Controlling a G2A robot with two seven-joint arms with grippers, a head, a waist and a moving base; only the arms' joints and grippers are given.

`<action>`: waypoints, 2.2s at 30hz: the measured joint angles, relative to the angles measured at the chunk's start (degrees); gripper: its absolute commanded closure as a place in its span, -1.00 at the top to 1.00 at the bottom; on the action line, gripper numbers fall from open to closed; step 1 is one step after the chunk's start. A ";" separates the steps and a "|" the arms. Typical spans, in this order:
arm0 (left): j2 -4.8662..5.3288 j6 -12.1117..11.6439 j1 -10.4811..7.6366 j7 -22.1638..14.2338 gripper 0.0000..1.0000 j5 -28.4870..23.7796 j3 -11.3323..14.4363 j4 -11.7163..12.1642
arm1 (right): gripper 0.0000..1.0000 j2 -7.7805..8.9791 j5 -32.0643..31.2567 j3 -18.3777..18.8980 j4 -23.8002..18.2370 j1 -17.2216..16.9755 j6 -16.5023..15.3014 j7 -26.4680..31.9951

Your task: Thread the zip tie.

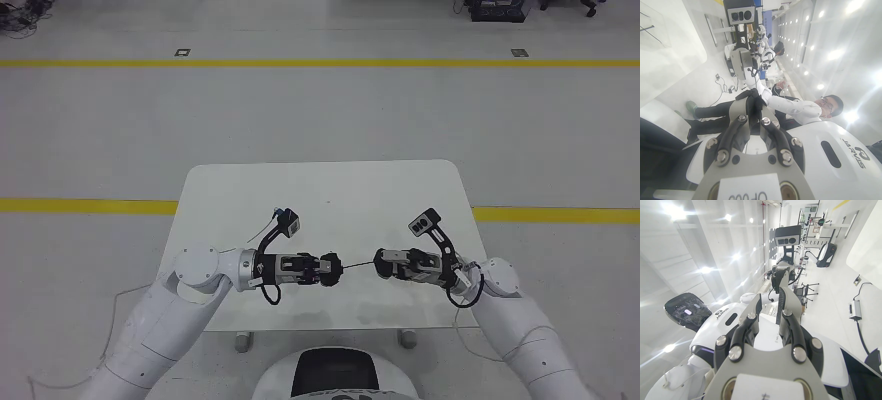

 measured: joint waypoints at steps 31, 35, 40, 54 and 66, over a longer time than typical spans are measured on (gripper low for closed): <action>0.00 0.00 0.00 0.00 1.00 0.00 0.00 0.00 | -1.00 0.33 0.77 -0.93 0.21 -0.31 -1.97 -0.58; 0.00 0.00 0.00 0.00 1.00 0.00 0.00 0.00 | -1.00 0.12 1.48 -1.26 -0.07 -0.80 -2.08 -1.11; 0.00 0.00 0.00 0.00 1.00 0.00 0.00 0.00 | -1.00 -0.45 1.92 -1.57 -1.06 -1.06 -2.06 -2.19; -0.47 -2.02 -0.41 4.54 1.00 -0.77 1.94 -0.06 | -1.00 -1.57 8.09 -1.62 -3.40 -2.37 -2.07 -6.56; -1.08 -4.48 -2.09 8.60 1.00 -0.63 4.53 1.06 | -1.00 -3.34 10.62 -3.15 -1.65 -2.24 -2.06 -7.12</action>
